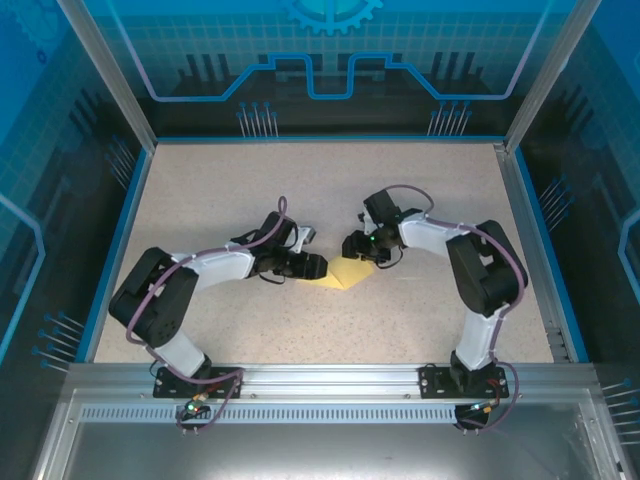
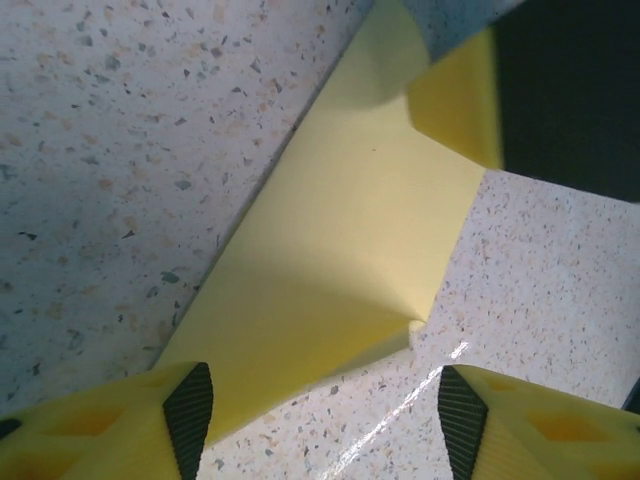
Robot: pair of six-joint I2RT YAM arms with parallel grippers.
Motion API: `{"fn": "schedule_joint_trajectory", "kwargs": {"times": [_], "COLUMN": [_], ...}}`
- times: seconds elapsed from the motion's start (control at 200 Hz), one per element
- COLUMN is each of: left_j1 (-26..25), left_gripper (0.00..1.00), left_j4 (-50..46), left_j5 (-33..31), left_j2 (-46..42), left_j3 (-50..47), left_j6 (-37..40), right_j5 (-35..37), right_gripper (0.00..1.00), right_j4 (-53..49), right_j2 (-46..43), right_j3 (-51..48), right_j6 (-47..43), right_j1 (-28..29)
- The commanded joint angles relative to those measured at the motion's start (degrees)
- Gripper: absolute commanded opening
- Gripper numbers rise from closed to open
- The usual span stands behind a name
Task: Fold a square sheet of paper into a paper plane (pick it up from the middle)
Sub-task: Rotate the paper at the center of the table, then fourth fold the wing at the center of the table.
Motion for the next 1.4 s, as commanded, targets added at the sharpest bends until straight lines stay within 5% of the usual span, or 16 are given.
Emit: {"fn": "schedule_joint_trajectory", "kwargs": {"times": [0.0, 0.19, 0.47, 0.645, 1.005, 1.396], "left_j1": [0.06, -0.01, -1.13, -2.55, -2.36, -0.62], "left_gripper": [0.68, 0.76, 0.76, 0.74, 0.52, 0.06], "left_j4": [0.56, -0.27, -0.15, -1.01, 2.18, 7.05], "left_j5": [-2.50, -9.04, -9.65, -8.57, -1.36, 6.77], "left_j2": [-2.74, -4.75, -9.06, -9.30, -0.34, -2.12], "left_j3": [-1.14, -0.73, -3.60, -3.57, 0.77, -0.50], "left_j6": [-1.73, -4.83, -4.68, -2.53, 5.41, 4.40], "right_j5": [-0.62, -6.11, -10.76, -11.55, -14.09, -16.48], "right_gripper": [0.54, 0.55, 0.53, 0.54, 0.72, 0.75], "right_j4": [-6.64, -7.05, -9.20, -5.84, 13.85, 27.77], "right_j2": [4.51, 7.05, 16.37, 11.57, -11.53, -19.20], "right_j3": [5.27, 10.53, 19.03, 19.24, -8.09, -25.57], "right_j6": [-9.95, -16.58, -18.57, -14.17, 2.10, 11.97], "right_j1": [0.14, 0.24, 2.64, 2.01, -3.58, -3.27]}}
